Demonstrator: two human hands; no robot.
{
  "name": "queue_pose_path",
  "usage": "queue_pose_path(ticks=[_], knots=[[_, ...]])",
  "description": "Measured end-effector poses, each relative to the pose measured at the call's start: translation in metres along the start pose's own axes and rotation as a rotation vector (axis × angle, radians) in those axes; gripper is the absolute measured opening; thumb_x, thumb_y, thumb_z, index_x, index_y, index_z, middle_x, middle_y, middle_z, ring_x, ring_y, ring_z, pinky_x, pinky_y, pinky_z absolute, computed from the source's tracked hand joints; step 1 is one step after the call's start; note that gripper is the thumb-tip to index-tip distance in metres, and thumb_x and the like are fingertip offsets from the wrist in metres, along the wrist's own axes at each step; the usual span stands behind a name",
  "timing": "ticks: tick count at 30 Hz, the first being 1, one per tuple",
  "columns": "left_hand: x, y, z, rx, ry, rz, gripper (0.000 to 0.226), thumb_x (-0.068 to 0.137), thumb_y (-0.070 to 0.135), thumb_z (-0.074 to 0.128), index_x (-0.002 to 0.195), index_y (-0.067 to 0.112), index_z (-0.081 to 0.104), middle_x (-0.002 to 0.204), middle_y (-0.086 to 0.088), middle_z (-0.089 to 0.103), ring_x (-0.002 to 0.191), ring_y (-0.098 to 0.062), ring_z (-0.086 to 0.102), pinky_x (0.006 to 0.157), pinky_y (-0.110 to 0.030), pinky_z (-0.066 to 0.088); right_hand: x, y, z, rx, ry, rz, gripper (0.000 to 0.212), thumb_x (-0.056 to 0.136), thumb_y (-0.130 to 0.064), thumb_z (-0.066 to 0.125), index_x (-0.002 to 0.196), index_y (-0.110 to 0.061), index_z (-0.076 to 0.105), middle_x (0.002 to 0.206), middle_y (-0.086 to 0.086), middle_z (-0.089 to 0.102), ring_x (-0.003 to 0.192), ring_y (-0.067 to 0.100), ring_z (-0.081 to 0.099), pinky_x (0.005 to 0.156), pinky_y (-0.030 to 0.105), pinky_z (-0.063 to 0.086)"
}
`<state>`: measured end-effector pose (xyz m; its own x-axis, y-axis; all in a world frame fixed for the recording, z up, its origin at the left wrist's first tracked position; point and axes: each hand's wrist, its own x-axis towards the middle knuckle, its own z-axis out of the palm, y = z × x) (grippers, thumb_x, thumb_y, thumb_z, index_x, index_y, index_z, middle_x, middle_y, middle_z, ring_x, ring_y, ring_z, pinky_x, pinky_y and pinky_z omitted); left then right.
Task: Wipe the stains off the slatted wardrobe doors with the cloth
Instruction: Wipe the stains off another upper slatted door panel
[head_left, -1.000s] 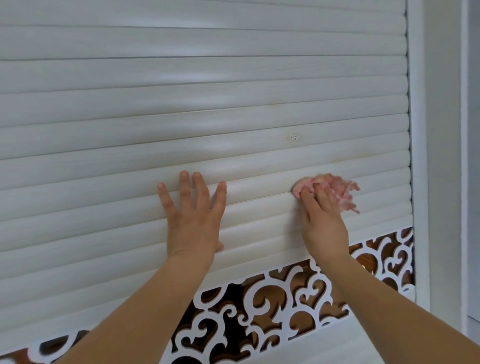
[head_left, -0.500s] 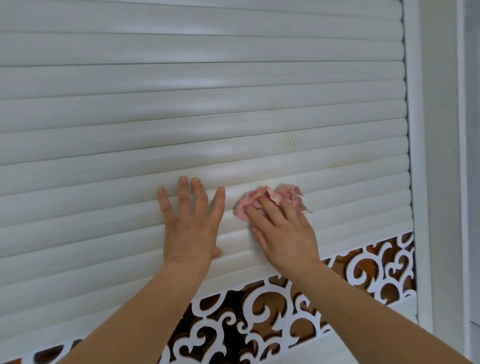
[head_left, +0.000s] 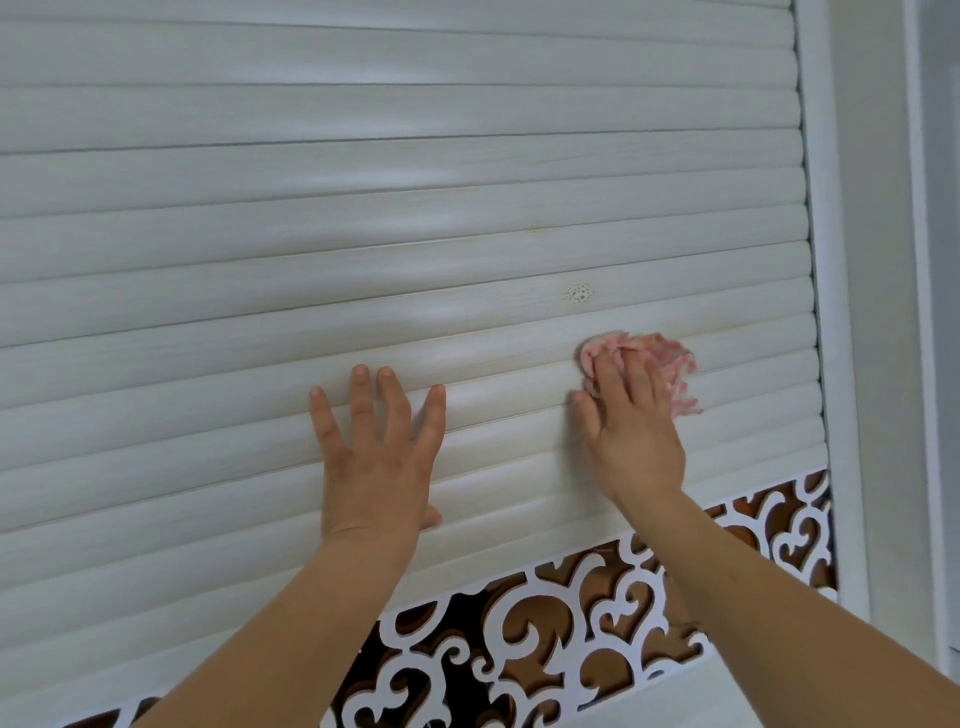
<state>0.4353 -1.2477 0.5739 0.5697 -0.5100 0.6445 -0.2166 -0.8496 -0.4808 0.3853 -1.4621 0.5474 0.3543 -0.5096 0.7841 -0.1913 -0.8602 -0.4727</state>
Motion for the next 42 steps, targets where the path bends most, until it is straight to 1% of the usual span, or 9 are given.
queue_pose_path(ticks=[4,7,10,16,21,24,28,33,42], knots=[[0.001,0.0,0.0,-0.001,0.017,-0.004,0.113,0.079,0.068,0.052,0.14,0.02,-0.031,0.147,-0.027,-0.02,0.137,-0.048,-0.019,0.097,-0.07,-0.017,-0.025,-0.037,0.007,-0.046,-0.127,-0.198,0.067,0.094,-0.059,0.015,0.151,-0.023,0.019,0.159,0.008,0.006,0.144,0.027,-0.006,0.117,0.042,0.006],[0.003,-0.003,-0.001,-0.041,0.041,0.025,0.112,0.077,0.069,0.053,0.144,0.022,-0.023,0.147,-0.026,-0.02,0.139,-0.041,-0.02,0.091,-0.069,-0.025,-0.032,-0.048,0.015,-0.104,-0.062,-0.403,0.059,0.096,-0.055,0.021,0.138,-0.024,0.048,0.146,0.008,0.042,0.134,0.036,0.038,0.105,0.052,0.036],[0.01,-0.008,-0.01,-0.116,0.119,0.099,0.121,0.053,0.066,0.076,0.149,0.017,0.02,0.152,-0.027,0.005,0.142,-0.038,0.0,0.1,-0.065,-0.019,-0.023,-0.042,0.011,-0.127,-0.056,-0.425,0.058,0.1,-0.051,0.015,0.134,-0.025,0.052,0.142,0.007,0.048,0.124,0.035,0.051,0.101,0.052,0.038],[0.032,-0.005,-0.012,-0.049,0.088,0.085,0.12,0.075,0.071,0.052,0.127,0.021,-0.043,0.143,-0.017,-0.043,0.135,-0.036,-0.034,0.095,-0.068,-0.021,0.005,-0.021,0.012,-0.075,-0.061,-0.27,0.059,0.093,-0.058,0.014,0.147,-0.036,0.018,0.157,-0.003,0.012,0.143,0.029,0.023,0.115,0.051,0.019],[0.032,-0.004,-0.013,-0.044,0.046,0.082,0.119,0.078,0.069,0.051,0.125,0.019,-0.045,0.134,-0.018,-0.051,0.132,-0.039,-0.036,0.096,-0.068,-0.021,0.026,-0.015,0.001,0.049,0.019,0.021,0.061,0.094,-0.056,0.014,0.151,-0.035,0.014,0.16,-0.005,0.002,0.147,0.021,0.0,0.118,0.044,0.011],[0.031,-0.002,-0.016,-0.024,0.049,0.087,0.119,0.078,0.067,0.053,0.127,0.017,-0.044,0.141,-0.02,-0.043,0.133,-0.041,-0.034,0.096,-0.068,-0.02,0.014,-0.044,0.003,0.018,-0.029,-0.031,0.064,0.094,-0.058,0.011,0.152,-0.03,0.011,0.16,-0.001,0.0,0.146,0.022,-0.007,0.118,0.043,0.003],[0.031,-0.002,-0.019,-0.003,0.059,0.093,0.117,0.078,0.066,0.054,0.139,0.017,-0.033,0.145,-0.023,-0.036,0.135,-0.044,-0.028,0.096,-0.069,-0.019,0.002,-0.061,0.011,-0.06,0.065,-0.3,0.059,0.092,-0.051,0.028,0.141,-0.023,0.043,0.147,0.008,0.041,0.134,0.038,0.038,0.103,0.055,0.038],[0.031,-0.001,-0.023,0.053,0.052,0.101,0.116,0.078,0.067,0.053,0.141,0.015,-0.029,0.147,-0.026,-0.03,0.136,-0.047,-0.023,0.096,-0.07,-0.018,0.018,-0.04,0.01,-0.095,0.084,-0.308,0.051,0.094,-0.045,0.033,0.138,-0.025,0.048,0.143,0.006,0.046,0.126,0.034,0.049,0.1,0.051,0.042],[0.03,0.001,-0.021,0.041,0.036,0.083,0.116,0.081,0.065,0.053,0.14,0.013,-0.032,0.145,-0.026,-0.034,0.134,-0.047,-0.027,0.096,-0.069,-0.019,0.044,-0.005,-0.006,0.103,0.067,0.119,0.057,0.098,-0.047,0.027,0.151,-0.027,0.019,0.159,0.001,0.008,0.146,0.022,0.004,0.116,0.047,0.015]])
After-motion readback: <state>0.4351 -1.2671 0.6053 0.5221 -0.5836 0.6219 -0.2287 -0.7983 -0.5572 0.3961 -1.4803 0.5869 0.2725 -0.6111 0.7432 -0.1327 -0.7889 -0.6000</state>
